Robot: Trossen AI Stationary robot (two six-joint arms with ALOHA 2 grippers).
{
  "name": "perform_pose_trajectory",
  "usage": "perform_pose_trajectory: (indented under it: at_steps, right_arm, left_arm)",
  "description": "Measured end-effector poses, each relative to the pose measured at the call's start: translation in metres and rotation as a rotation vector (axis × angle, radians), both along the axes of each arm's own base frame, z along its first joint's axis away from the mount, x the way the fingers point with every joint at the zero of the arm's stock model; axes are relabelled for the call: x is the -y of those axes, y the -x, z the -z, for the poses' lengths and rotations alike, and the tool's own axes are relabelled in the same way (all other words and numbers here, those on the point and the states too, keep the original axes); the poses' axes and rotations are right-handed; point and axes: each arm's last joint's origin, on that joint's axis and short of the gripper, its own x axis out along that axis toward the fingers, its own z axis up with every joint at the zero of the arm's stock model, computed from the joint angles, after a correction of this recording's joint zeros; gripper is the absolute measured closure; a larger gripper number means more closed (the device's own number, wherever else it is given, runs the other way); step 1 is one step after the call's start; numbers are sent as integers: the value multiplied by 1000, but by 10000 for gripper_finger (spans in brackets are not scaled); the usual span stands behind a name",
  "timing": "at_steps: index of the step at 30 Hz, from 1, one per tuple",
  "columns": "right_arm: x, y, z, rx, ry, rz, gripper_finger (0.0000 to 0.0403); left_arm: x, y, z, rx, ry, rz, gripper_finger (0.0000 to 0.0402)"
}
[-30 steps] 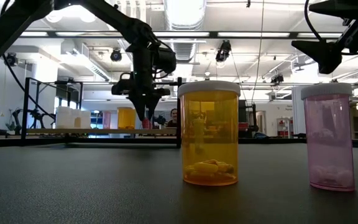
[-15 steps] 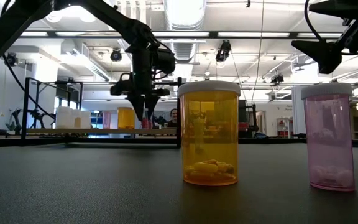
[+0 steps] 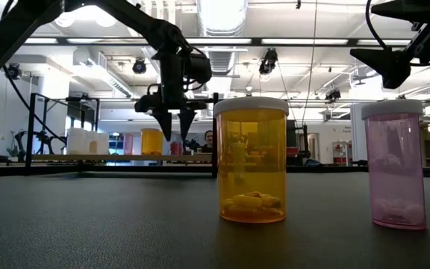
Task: Pick and place medicine bottles onto shelf by color
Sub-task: Put the bottom blue pill bottle on the shelf aligned with the other blue pill bottle, then put the blue pill bottle on the shelf aligned with the other blue pill bottles
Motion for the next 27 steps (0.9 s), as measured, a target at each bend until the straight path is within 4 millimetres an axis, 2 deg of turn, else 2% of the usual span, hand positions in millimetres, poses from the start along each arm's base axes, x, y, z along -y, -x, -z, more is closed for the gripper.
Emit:
perform_pose_trajectory:
  at_steps: [5, 13, 20, 27]
  right_arm:
    - [0, 0, 0, 0, 0, 0, 19]
    - [0, 0, 0, 0, 0, 0, 19]
    - [0, 0, 0, 0, 0, 0, 19]
    - [0, 0, 0, 0, 0, 0, 19]
  left_arm:
    - [1, 1, -7, 7, -13, 37, 145]
    - [12, 12, -40, 67, -67, 90, 73]
    - [37, 18, -66, 84, -100, 191, 61]
    - [87, 1, -77, 97, -139, 327, 61]
